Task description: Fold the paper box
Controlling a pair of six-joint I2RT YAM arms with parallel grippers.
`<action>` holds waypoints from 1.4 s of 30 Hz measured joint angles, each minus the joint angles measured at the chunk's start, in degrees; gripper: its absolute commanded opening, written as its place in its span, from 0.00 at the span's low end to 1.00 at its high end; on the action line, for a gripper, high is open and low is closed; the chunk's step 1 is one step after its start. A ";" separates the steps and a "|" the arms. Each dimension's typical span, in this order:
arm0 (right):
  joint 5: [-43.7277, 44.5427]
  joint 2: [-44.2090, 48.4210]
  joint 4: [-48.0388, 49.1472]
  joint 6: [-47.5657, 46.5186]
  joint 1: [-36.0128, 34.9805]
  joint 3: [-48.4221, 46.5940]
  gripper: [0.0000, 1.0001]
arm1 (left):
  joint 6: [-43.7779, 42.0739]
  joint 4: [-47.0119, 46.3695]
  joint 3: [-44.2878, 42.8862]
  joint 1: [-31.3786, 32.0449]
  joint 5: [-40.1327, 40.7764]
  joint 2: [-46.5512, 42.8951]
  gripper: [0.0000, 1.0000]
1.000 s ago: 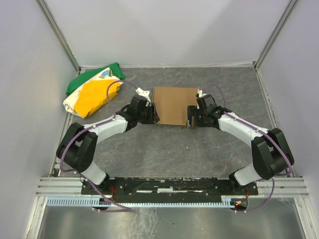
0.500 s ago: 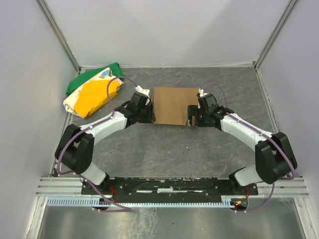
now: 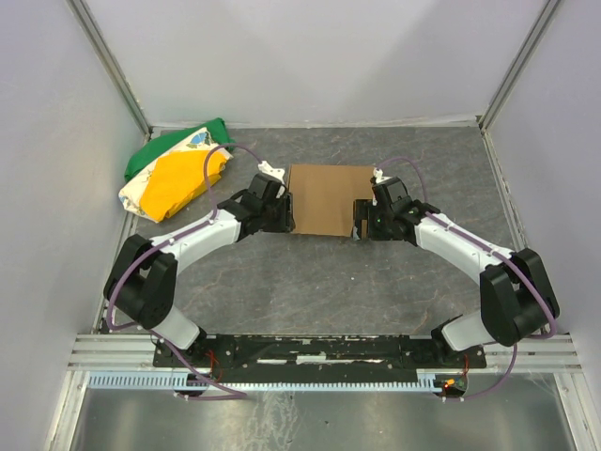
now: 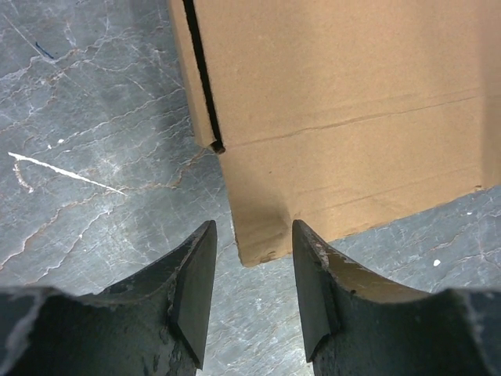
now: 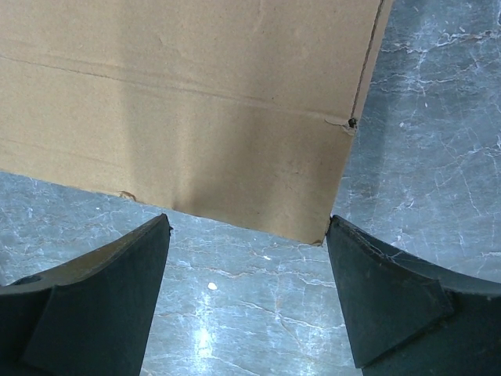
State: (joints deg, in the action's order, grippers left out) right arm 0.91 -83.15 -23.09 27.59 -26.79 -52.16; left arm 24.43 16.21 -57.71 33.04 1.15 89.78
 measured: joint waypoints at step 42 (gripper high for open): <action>-0.48 -15.37 -0.52 -5.03 -0.96 -18.43 0.02 | 13.38 -38.23 36.83 3.82 9.46 -24.50 0.41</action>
State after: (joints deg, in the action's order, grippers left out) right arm 0.43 -98.52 -23.62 22.57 -27.75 -70.59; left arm 37.80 -22.02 -20.88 36.86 10.61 65.28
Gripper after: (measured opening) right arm 0.023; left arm 0.482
